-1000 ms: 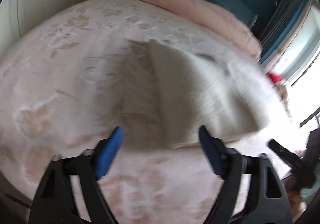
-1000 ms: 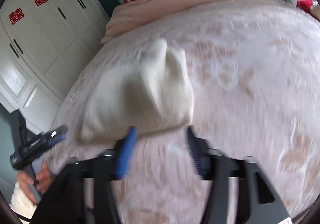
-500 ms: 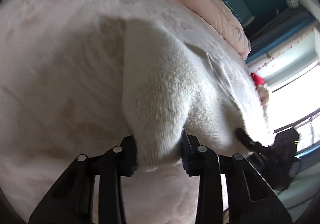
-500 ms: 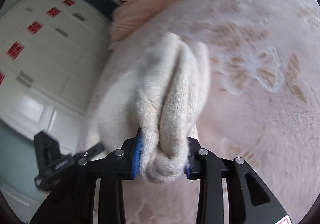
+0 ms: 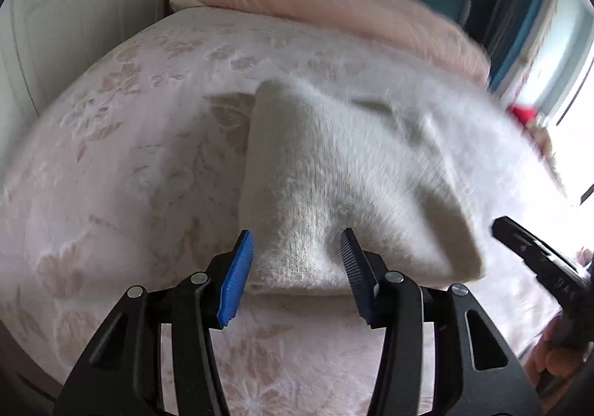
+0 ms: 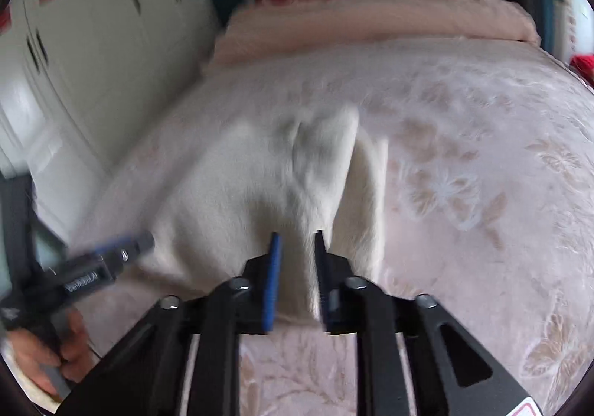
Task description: Fold small clothes
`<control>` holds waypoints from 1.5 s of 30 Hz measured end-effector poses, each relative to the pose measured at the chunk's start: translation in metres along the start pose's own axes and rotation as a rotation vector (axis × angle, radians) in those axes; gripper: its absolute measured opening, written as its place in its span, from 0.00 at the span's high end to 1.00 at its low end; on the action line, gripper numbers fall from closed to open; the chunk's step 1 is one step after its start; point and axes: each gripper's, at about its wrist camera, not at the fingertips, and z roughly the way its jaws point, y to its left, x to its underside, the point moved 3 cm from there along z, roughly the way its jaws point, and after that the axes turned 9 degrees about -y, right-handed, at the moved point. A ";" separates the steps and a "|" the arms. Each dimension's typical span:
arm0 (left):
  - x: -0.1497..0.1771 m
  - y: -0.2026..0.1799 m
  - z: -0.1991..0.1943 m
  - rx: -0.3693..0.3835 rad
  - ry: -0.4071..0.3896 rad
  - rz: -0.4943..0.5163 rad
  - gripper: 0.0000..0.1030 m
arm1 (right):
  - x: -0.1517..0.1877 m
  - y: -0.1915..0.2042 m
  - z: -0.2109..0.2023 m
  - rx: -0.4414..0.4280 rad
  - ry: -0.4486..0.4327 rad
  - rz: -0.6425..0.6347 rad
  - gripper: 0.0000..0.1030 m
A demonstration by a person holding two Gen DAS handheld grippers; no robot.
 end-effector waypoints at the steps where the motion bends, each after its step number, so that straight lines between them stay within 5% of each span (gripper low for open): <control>1: 0.006 0.001 0.015 -0.031 0.036 0.021 0.54 | 0.014 -0.003 0.023 0.026 0.073 -0.027 0.89; 2: 0.010 0.006 0.024 -0.052 0.059 0.026 0.53 | 0.029 -0.003 0.041 0.035 0.131 -0.037 0.89; 6: 0.008 0.002 0.006 -0.079 0.033 0.034 0.54 | 0.014 0.009 0.004 0.039 0.044 -0.037 0.87; 14: 0.007 -0.029 -0.074 -0.125 -0.090 0.072 0.26 | 0.006 0.008 -0.075 0.048 -0.088 0.001 0.80; 17: 0.013 -0.038 -0.090 -0.140 -0.114 0.086 0.18 | 0.017 0.003 -0.086 0.070 -0.089 0.027 0.68; 24: 0.038 -0.055 -0.112 -0.164 -0.123 0.139 0.14 | 0.050 -0.003 -0.112 0.158 -0.114 0.040 0.42; 30: 0.066 -0.061 -0.119 -0.164 -0.131 0.148 0.14 | 0.074 -0.011 -0.128 0.224 -0.128 0.060 0.31; 45: 0.113 -0.047 -0.100 -0.225 -0.094 0.167 0.14 | 0.105 -0.008 -0.115 0.274 -0.087 0.022 0.27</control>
